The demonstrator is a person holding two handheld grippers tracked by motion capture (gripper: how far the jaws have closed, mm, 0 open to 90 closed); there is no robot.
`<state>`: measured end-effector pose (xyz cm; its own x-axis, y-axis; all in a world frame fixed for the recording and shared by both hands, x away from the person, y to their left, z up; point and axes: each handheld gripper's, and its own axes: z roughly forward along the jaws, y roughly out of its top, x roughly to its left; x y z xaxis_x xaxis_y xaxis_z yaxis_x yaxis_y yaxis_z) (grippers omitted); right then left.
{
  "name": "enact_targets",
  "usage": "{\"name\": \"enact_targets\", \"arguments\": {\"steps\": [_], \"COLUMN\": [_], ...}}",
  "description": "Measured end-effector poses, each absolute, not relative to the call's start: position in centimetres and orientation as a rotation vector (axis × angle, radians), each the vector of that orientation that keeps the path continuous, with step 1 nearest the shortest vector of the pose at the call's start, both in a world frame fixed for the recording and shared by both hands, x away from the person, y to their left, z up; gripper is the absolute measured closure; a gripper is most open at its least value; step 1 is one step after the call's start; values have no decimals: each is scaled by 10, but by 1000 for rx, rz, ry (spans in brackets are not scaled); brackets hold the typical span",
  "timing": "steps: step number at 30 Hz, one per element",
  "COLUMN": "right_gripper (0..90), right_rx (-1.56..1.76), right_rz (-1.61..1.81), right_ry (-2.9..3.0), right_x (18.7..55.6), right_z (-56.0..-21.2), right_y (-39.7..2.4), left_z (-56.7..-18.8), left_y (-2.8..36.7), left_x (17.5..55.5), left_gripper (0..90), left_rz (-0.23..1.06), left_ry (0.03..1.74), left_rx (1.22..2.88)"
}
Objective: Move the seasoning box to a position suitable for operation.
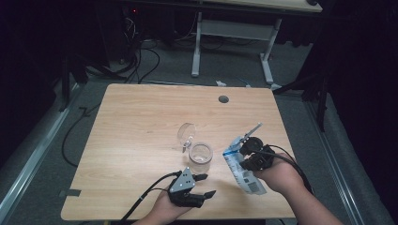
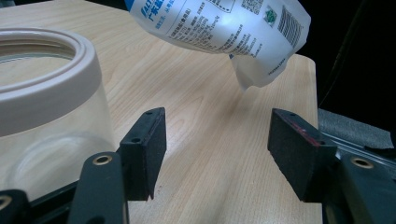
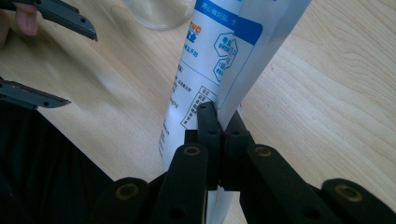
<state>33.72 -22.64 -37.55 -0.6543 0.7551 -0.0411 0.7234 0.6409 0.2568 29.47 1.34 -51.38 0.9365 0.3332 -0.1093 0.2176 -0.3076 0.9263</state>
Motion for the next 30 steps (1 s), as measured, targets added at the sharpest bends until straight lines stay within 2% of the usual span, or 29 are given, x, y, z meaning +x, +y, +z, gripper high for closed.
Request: {"name": "enact_targets", "arguments": {"steps": [17, 23, 26, 30], "right_gripper": [896, 896, 896, 896], "right_rx": [1199, 1202, 1191, 1200], "right_rz": [355, 358, 350, 352], "right_ry": [2734, 2734, 2734, 2736], "right_x": [337, 337, 338, 340], "right_z": [-365, -361, -359, -358], "right_y": [-199, -193, -190, -186], "left_z": [-513, -501, -504, -508], "left_y": [0, -17, -18, -18], "left_x": [289, 293, 293, 291], "left_gripper": [381, 372, 361, 339], "left_rz": [102, 134, 117, 164], "left_ry": [328, 274, 278, 263], "left_rx": [1930, 1910, 1905, 1953]}}
